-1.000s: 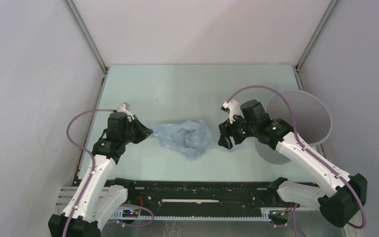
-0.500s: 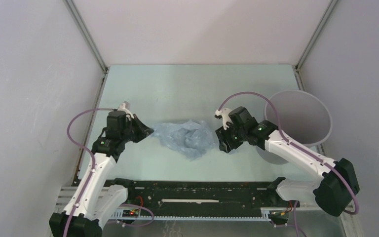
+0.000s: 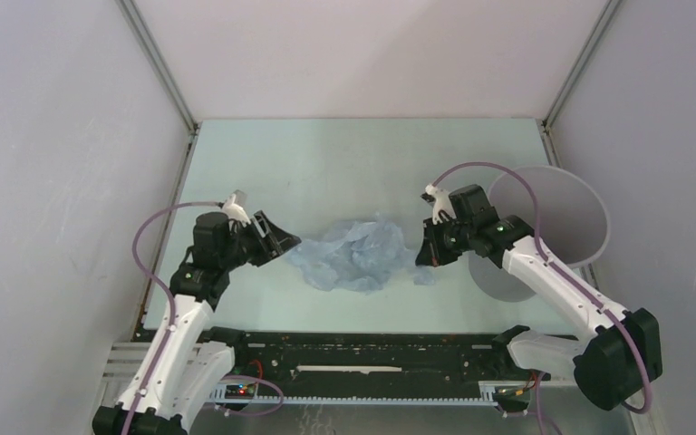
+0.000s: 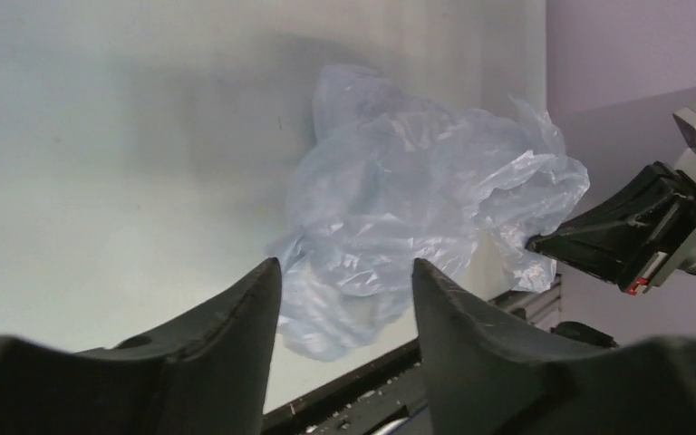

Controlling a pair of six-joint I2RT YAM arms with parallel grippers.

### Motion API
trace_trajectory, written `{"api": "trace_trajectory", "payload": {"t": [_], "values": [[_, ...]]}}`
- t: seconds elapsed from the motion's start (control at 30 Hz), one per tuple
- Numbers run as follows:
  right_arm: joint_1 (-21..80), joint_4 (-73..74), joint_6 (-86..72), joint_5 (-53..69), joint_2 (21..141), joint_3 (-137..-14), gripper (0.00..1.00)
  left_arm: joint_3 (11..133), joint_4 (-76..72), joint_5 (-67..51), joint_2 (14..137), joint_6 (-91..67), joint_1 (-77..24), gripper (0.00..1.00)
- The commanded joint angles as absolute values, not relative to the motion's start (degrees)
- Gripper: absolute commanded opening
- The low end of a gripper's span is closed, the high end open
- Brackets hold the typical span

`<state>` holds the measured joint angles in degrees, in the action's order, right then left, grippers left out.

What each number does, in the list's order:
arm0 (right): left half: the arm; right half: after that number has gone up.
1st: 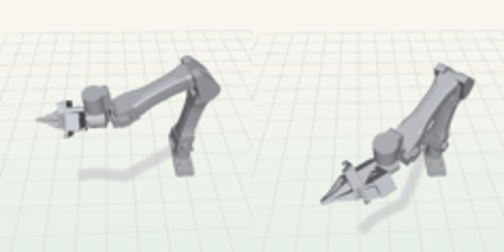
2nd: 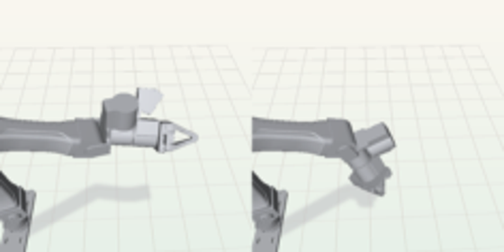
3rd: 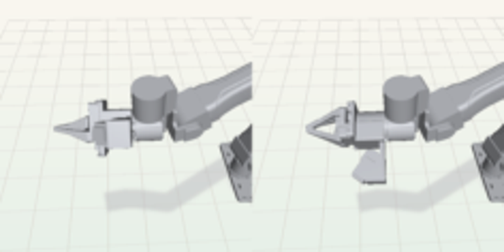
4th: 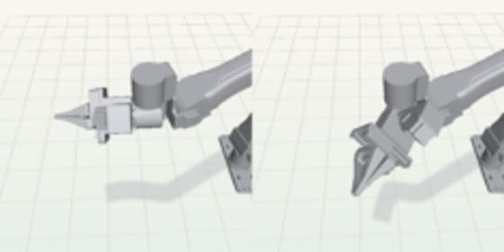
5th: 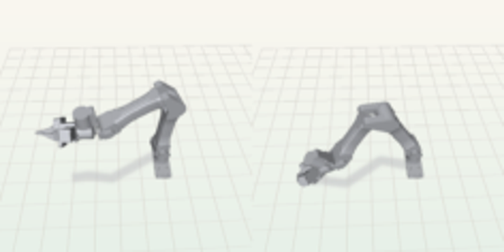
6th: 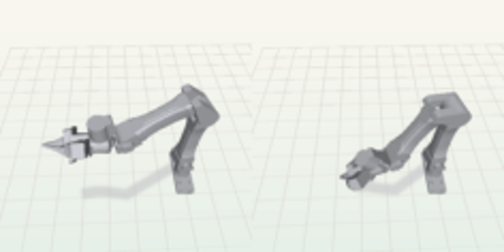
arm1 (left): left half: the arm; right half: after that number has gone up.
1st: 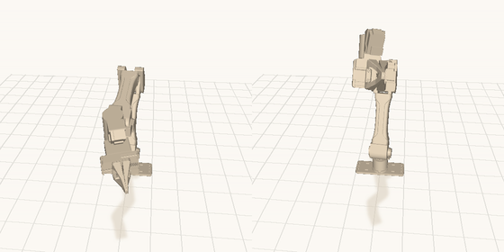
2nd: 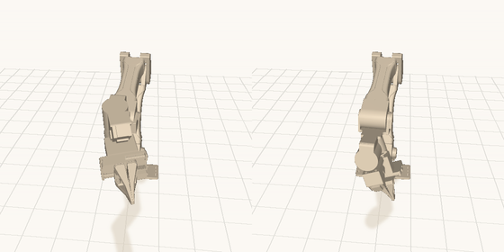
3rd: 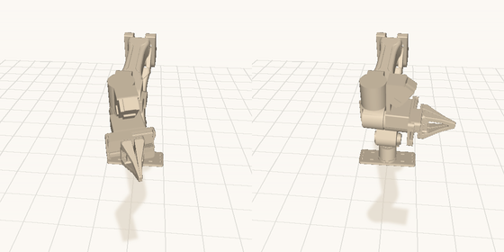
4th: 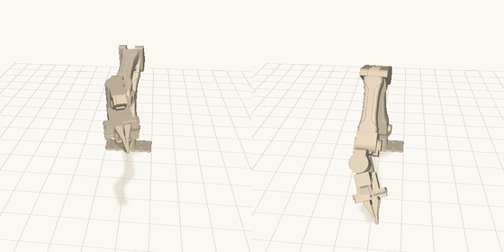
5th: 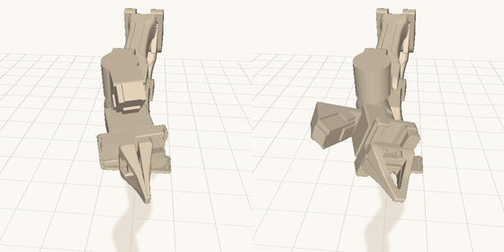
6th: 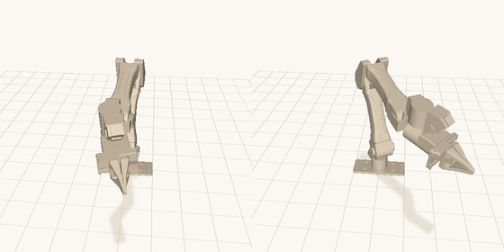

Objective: Put the trash bags into the trash bin

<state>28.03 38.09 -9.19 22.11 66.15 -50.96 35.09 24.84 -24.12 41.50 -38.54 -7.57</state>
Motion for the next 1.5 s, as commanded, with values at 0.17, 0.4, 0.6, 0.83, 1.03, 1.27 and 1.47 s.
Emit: {"api": "trace_trajectory", "payload": {"t": [0.17, 0.4, 0.6, 0.83, 1.03, 1.27, 1.47], "values": [[23.02, 35.95, -16.84, 33.18, 66.79, -53.25, 0.00, 28.89, 20.67, -32.83, 38.47, -39.03, -7.86, 0.85], [19.02, 36.53, -19.06, 35.95, 69.81, -55.54, 0.00, 25.98, 21.04, -28.30, 36.32, -41.61, -8.53, 0.96], [18.74, 40.08, -20.28, 31.82, 76.57, -62.53, 0.00, 21.41, 7.24, -32.23, 36.63, -50.50, -11.20, 0.96], [18.54, 40.21, -26.96, 29.39, 81.19, -67.71, 0.00, 24.83, 10.64, -15.15, 38.26, -45.44, -36.72, 0.96], [18.38, 40.55, -27.49, 30.52, 84.55, -70.55, 0.00, 28.06, 13.97, 2.82, 40.63, -41.34, -53.58, 0.98], [17.76, 41.64, -25.70, 30.34, 85.10, -73.38, 0.00, 33.47, 13.55, 11.04, 56.54, -44.55, -64.02, 0.92], [17.67, 43.98, -23.89, 29.80, 84.87, -73.40, 0.00, 35.35, 13.01, 11.45, 62.66, -46.87, -64.59, 0.70]]}}
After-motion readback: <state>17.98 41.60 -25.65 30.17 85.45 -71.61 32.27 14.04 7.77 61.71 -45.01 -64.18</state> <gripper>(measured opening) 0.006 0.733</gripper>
